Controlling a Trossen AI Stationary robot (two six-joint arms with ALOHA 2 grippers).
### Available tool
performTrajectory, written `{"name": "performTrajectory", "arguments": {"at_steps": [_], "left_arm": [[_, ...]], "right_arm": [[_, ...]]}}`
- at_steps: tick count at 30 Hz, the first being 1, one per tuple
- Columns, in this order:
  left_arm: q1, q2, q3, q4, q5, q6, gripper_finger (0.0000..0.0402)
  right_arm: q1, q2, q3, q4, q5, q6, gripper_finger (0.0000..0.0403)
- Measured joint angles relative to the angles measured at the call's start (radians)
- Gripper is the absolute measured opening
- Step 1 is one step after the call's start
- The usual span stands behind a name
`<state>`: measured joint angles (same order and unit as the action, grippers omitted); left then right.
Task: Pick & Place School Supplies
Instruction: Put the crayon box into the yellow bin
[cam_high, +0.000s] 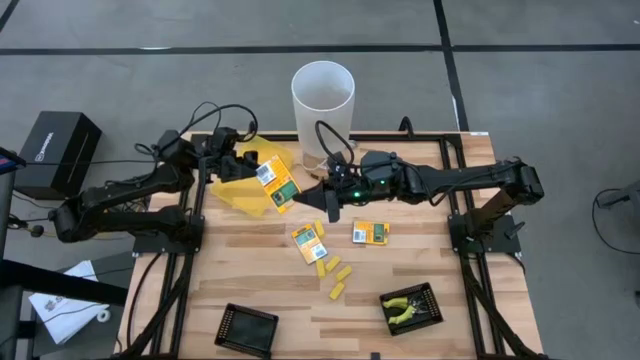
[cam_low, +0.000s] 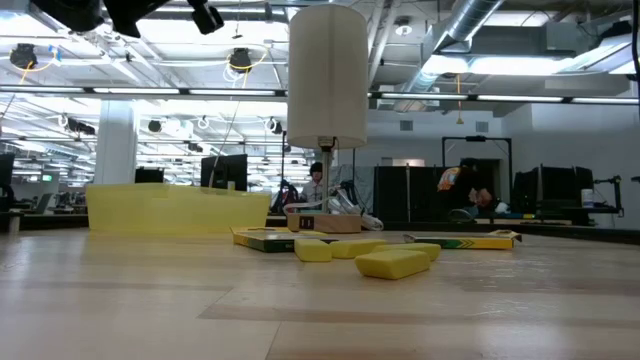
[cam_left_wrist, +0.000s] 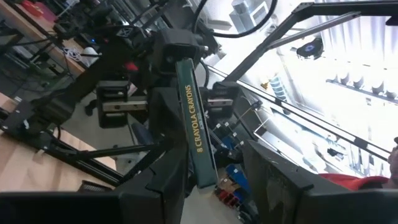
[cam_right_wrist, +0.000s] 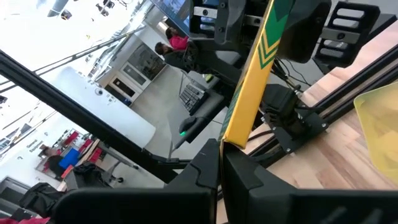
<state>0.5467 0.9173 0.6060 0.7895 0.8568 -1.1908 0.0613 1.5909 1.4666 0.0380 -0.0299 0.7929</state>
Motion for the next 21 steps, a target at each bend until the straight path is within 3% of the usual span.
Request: {"name": "performTrajectory", "arguments": {"at_steps": [11, 21], "left_arm": [[-0.007, 0.016, 0.000, -0.006, -0.019, 0.003, 0.0148], [-0.056, 0.116, 0.001, -0.002, -0.020, 0.064, 0.0090]], "right_arm": [[-0.006, 0.000, 0.000, 0.003, -0.008, 0.000, 0.0000], [-0.012, 0.001, 0.000, 0.003, -0.009, 0.004, 0.0000]]}}
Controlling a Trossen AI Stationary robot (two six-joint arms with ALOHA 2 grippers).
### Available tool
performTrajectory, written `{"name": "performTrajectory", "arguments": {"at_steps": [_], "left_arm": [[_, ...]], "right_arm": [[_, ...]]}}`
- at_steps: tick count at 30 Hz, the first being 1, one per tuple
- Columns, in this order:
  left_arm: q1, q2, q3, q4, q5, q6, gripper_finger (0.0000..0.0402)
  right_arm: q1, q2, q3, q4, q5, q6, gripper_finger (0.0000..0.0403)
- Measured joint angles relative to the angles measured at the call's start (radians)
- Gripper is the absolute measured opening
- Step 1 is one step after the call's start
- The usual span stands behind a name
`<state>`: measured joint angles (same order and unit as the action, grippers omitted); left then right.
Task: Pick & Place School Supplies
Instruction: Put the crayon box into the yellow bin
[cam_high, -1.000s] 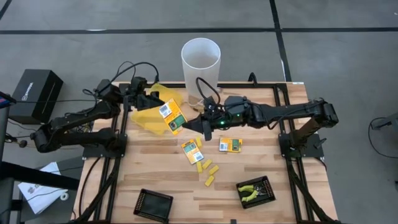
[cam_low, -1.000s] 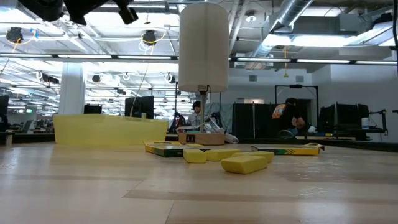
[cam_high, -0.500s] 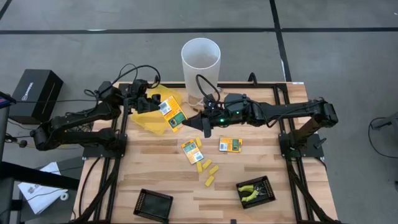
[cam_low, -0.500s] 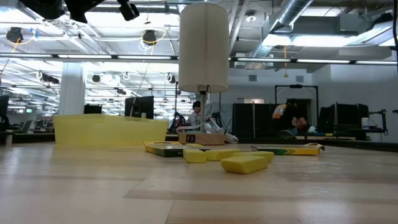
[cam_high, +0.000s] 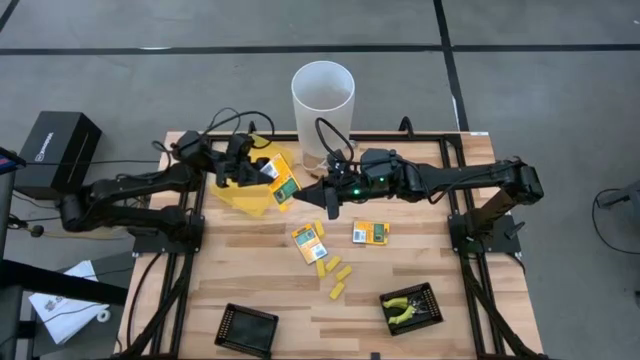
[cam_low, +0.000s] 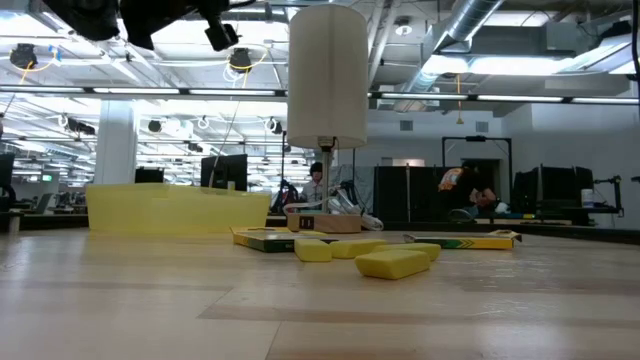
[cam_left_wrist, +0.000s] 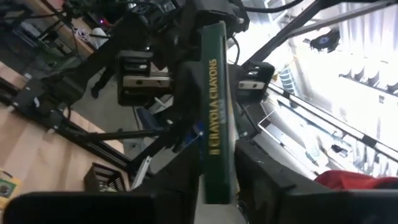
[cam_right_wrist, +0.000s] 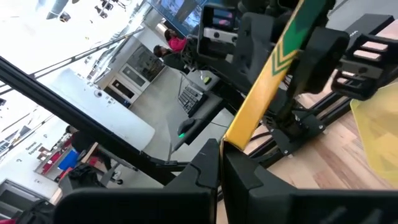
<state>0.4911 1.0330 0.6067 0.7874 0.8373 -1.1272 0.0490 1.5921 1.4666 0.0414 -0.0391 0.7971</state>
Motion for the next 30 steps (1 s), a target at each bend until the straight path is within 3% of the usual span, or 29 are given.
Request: {"name": "performTrajectory", "arguments": {"at_steps": [5, 13, 19, 24, 27, 30], "left_arm": [[0.007, 0.001, 0.000, 0.007, 0.000, 0.058, 0.0025], [0.009, -0.042, 0.000, 0.002, -0.008, 0.102, 0.0023], [0.041, -0.087, -0.001, 0.002, 0.085, 0.095, 0.0023], [0.135, -0.139, -0.001, -0.007, 0.189, 0.052, 0.0023], [0.204, -0.162, -0.001, -0.091, 0.243, 0.063, 0.0023], [0.266, -0.174, -0.001, -0.240, 0.245, 0.171, 0.0023]], "right_arm": [[0.000, 0.000, 0.000, -0.001, 0.001, -0.001, 0.0000], [-0.005, 0.000, 0.000, 0.022, -0.009, -0.023, 0.0010], [-0.025, -0.016, 0.000, 0.024, -0.022, -0.043, 0.0070], [-0.058, -0.048, 0.001, -0.019, -0.038, -0.071, 0.0111], [-0.073, -0.074, -0.001, -0.121, -0.040, -0.084, 0.0123], [-0.080, -0.084, 0.000, -0.183, -0.042, -0.098, 0.0125]]}}
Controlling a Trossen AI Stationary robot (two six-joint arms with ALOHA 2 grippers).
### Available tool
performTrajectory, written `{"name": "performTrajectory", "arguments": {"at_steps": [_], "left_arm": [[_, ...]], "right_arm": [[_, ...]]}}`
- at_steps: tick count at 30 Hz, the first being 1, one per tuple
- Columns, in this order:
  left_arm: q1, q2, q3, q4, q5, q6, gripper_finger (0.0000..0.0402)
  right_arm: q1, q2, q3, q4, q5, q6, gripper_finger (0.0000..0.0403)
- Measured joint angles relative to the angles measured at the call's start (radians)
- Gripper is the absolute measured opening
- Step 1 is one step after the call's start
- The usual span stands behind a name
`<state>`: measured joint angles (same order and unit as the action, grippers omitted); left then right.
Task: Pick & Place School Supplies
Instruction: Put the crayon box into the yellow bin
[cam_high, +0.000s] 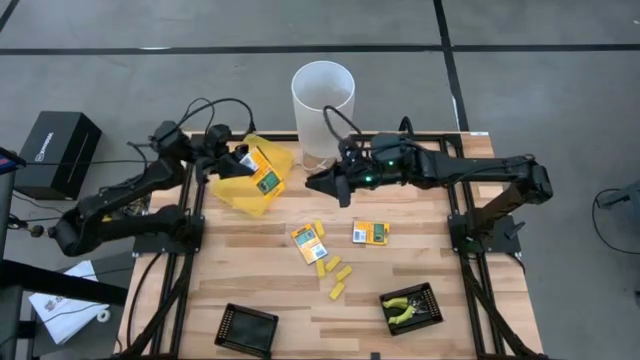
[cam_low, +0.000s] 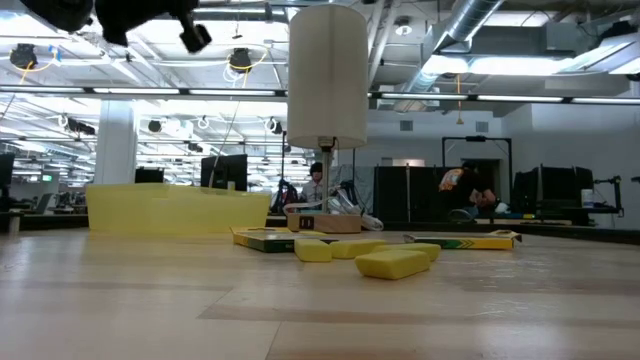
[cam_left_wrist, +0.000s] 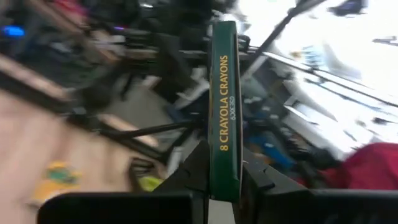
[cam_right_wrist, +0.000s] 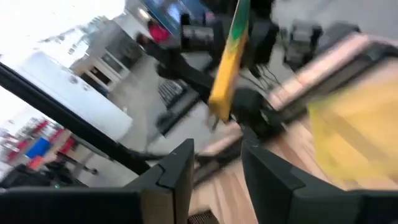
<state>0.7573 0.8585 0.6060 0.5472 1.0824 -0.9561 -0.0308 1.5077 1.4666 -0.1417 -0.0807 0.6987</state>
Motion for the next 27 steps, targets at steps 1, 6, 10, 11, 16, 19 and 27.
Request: {"name": "performTrajectory", "arguments": {"at_steps": [1, 6, 10, 11, 16, 19, 27], "left_arm": [[0.017, -0.001, 0.000, -0.057, -0.001, 0.062, 0.0023], [0.068, 0.016, 0.000, -0.466, -0.190, 0.451, 0.0023], [0.068, 0.034, 0.000, -0.710, -0.570, 0.665, 0.0024], [0.068, 0.040, 0.000, -0.751, -0.655, 0.692, 0.0024], [0.068, 0.071, 0.000, -0.858, -0.905, 0.769, 0.0024], [0.062, 0.093, 0.000, -0.906, -0.996, 0.777, 0.0024], [0.054, 0.165, 0.000, -0.996, -1.111, 0.820, 0.0026]], "right_arm": [[-0.002, -0.002, -0.001, -0.016, 0.000, 0.000, 0.0124], [-0.006, 0.001, -0.001, -0.019, 0.001, 0.005, 0.0114], [-0.002, 0.002, 0.000, -0.029, 0.001, 0.006, 0.0107], [-0.002, 0.002, 0.000, -0.034, 0.000, 0.007, 0.0106], [-0.003, 0.002, 0.000, -0.037, 0.000, 0.008, 0.0102], [-0.003, 0.002, 0.000, -0.038, 0.000, 0.008, 0.0102], [-0.003, 0.002, 0.000, -0.039, -0.001, -0.019, 0.0102]]}}
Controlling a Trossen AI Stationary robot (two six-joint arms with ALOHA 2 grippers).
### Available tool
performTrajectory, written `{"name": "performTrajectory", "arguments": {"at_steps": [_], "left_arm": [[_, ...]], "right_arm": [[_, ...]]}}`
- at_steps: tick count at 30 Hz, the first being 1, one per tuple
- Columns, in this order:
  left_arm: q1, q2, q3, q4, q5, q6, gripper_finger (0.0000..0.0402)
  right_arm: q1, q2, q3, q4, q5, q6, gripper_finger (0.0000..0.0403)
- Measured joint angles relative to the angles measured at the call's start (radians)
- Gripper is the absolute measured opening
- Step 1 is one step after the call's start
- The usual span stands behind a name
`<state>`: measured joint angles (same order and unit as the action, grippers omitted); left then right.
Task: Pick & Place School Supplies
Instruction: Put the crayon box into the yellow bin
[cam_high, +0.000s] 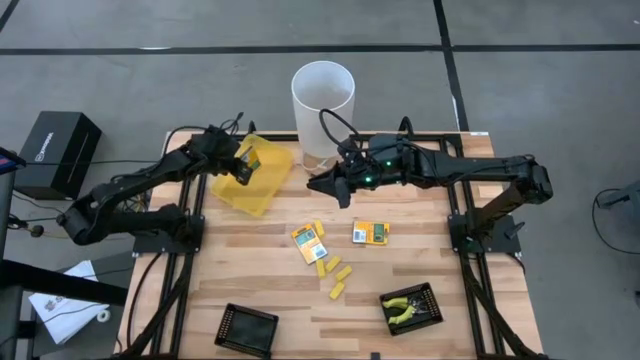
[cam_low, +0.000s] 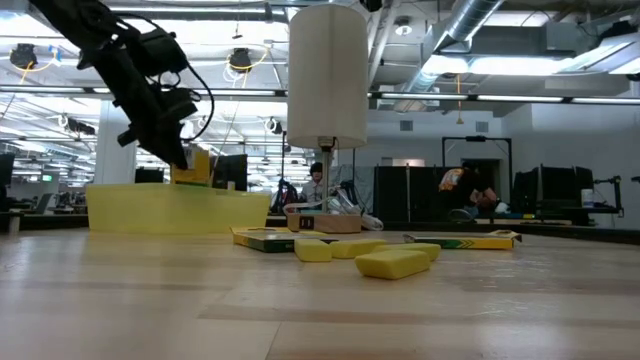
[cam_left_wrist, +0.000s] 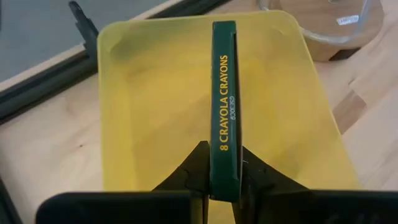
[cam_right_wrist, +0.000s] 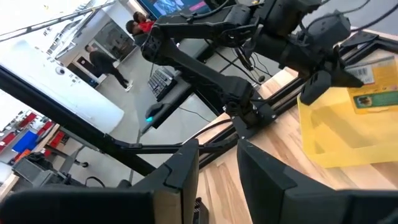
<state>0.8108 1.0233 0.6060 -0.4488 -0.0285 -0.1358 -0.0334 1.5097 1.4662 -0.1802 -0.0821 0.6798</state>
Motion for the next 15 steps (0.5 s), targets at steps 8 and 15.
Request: {"name": "performTrajectory", "arguments": {"at_steps": [8, 15], "left_arm": [[0.000, 0.007, 0.000, 0.003, 0.010, -0.002, 0.0078], [-0.006, -0.025, 0.000, 0.011, 0.013, -0.058, 0.0141]], "right_arm": [[0.000, 0.000, 0.000, 0.000, -0.029, -0.031, 0.0102], [0.000, 0.000, 0.000, 0.000, -0.056, -0.045, 0.0102]]}}
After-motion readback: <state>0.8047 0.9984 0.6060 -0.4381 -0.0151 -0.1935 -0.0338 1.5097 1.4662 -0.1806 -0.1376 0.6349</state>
